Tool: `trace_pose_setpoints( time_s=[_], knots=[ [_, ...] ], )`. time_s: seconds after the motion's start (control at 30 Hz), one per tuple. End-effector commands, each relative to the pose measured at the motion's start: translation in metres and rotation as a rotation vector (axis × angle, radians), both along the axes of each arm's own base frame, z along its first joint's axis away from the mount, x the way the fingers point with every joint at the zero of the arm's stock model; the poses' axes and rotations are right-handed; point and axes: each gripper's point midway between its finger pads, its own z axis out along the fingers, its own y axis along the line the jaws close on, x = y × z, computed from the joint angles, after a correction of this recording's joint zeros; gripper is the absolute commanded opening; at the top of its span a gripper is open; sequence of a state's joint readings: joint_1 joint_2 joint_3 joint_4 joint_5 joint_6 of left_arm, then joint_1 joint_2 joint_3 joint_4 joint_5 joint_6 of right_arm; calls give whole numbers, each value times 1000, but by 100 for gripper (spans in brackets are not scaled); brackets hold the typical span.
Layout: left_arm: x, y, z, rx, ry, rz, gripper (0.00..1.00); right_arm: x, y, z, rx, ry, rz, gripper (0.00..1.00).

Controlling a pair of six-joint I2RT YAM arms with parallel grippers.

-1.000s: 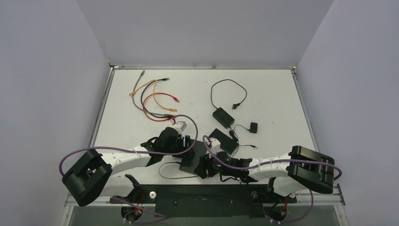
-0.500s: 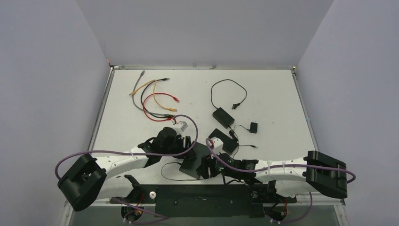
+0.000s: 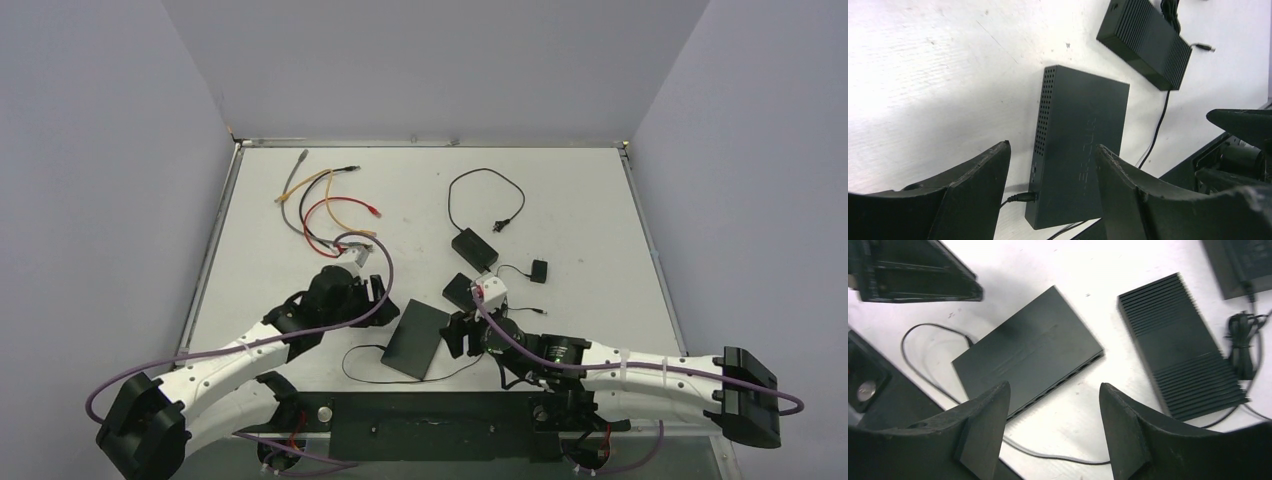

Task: Insert the plug into the switch port
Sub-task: Adjust the switch port at the center of the board.

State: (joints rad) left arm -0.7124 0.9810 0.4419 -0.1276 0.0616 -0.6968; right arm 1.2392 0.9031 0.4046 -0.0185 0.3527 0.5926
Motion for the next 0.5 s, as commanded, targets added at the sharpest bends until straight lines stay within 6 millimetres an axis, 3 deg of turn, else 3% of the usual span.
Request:
trace_pose_setpoints(
  time_s=[0.0,0.17,0.27,0.47],
  knots=[
    [24,7,43,-42,-71,94,60,30,-12,33,-22,-111,-124,63],
    [38,19,68,-18,-87,146,66,51,-9,48,-24,-133,-177,66],
    [57,31,94,6,-124,214,73,57,1,58,-3,-137,-161,66],
    [97,67,120,36,-124,363,74,65,18,67,20,-145,-153,66]
  ],
)
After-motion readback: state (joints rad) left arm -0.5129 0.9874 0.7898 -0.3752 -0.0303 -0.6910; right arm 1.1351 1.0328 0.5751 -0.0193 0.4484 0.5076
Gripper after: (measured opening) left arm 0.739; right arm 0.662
